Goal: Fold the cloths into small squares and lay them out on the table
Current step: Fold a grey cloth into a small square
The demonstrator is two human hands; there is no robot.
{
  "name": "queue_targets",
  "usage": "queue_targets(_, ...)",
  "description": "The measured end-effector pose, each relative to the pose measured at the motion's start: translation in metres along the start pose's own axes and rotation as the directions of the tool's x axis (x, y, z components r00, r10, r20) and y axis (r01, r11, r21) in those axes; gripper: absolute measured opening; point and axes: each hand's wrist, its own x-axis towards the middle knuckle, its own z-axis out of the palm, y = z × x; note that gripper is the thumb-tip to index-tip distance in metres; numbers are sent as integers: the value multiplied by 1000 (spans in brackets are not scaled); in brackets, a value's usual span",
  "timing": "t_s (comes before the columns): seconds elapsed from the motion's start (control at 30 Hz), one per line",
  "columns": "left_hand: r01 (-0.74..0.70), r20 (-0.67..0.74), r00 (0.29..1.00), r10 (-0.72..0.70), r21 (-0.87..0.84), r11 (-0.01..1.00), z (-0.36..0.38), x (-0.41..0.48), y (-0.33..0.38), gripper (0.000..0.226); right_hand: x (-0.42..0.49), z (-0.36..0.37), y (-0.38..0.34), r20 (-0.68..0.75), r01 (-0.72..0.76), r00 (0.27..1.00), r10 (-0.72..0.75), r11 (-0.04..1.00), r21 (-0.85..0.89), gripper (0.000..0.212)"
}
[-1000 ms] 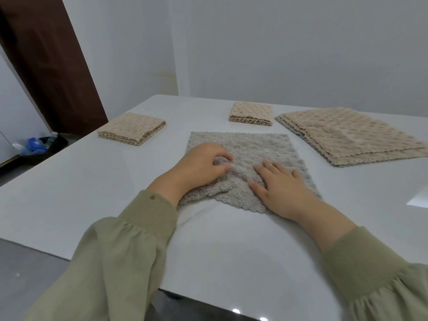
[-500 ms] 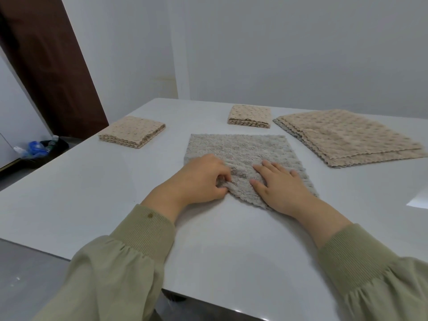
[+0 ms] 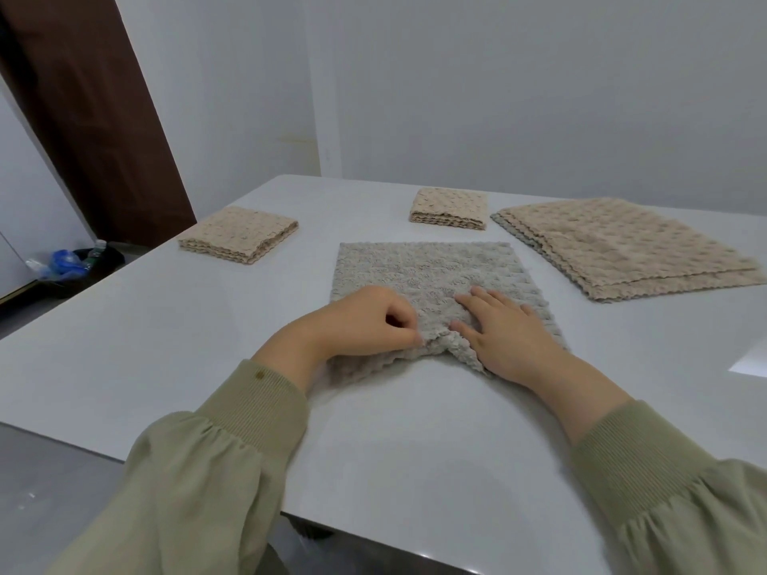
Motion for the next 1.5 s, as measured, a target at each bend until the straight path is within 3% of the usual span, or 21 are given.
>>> queue_targets(0.1, 59, -14, 998, -61, -154, 986, -6, -3, 1, 36, -3, -13, -1, -242, 43, 970, -2, 986, 163, 36)
queue_targets(0.17, 56, -222, 970, -95, -176, 983, -5, 2, -4, 32, -4, -20, 2, -365, 74, 931, 2, 978, 196, 35)
queue_targets(0.2, 43, -320, 945, -69, -86, 995, -4, 6, -8, 28, -4, -20, 4, -348, 89, 937, -31, 985, 151, 40)
queue_targets(0.27, 44, -300, 954, 12, 181, 982, 0, 15, -20, 36, -4, -14, 6, -128, 75, 989, -72, 997, 24, 58)
queue_targets(0.37, 132, -45, 991, -126, 480, 867, 5, 21, -36, 67, -1, -6, 11, 149, 4, 989, 11, 995, -96, 72)
queue_targets(0.53, 201, 11, 973, -230, 454, 868, -3, 19, -51, 72, 2, -19, 38, 283, -39, 957, 64, 995, -95, 70)
queue_targets(0.57, 199, 0, 975, -222, 445, 873, -4, 20, -53, 71, 1, -19, 43, 235, -39, 971, 53, 997, -65, 68)
queue_targets(0.63, 182, -71, 983, -168, 389, 903, -5, 22, -54, 65, 1, -18, 47, -80, 0, 997, 4, 999, 47, 53)
queue_targets(0.67, 164, -130, 983, -127, 333, 929, -6, 23, -55, 59, 2, -18, 45, -246, 32, 969, -11, 996, 80, 47)
queue_targets(0.7, 140, -192, 977, -91, 259, 956, -6, 25, -55, 51, 3, -19, 41, -324, 48, 946, -18, 995, 83, 45)
queue_targets(0.73, 122, -249, 966, -76, 177, 977, -7, 26, -54, 42, 4, -19, 37, -319, 53, 947, -31, 997, 62, 44)
queue_targets(0.8, 126, -348, 932, -102, 45, 991, -9, 27, -54, 29, 5, -13, 31, -149, 38, 988, -39, 999, -12, 46)
queue_targets(0.87, 164, -429, 892, -144, 9, 986, -10, 29, -57, 23, 9, -14, 31, -67, -6, 998, 7, 1000, 18, 42)
queue_targets(0.97, 212, -492, 850, -188, -9, 977, -11, 36, -64, 23, 23, -29, 36, -129, -58, 989, 70, 994, 94, 24)
queue_targets(1.07, 251, -564, 793, -232, -45, 967, -14, 45, -68, 27, 47, -43, 37, -145, -99, 983, 110, 991, 86, 36)
queue_targets(1.2, 258, -674, 654, -343, -227, 939, -21, 58, -75, 29, 85, -54, 37, -110, -106, 988, 111, 993, 49, 37)
queue_targets(1.27, 240, -684, 623, -380, -296, 925, -25, 66, -79, 29, 96, -48, 40, -116, -82, 989, 89, 994, 68, 37)
queue_targets(1.37, 242, -697, 595, -400, -320, 916, -30, 77, -89, 29, 99, -25, 46, -326, -24, 942, 79, 985, 169, 43)
queue_targets(1.43, 248, -719, 568, -400, -314, 916, -34, 84, -97, 29, 99, -18, 53, -559, -5, 820, 120, 979, 203, 40)
queue_targets(1.5, 255, -745, 539, -393, -300, 919, -36, 90, -103, 29, 101, -19, 62, -639, -29, 751, 167, 975, 221, 28)
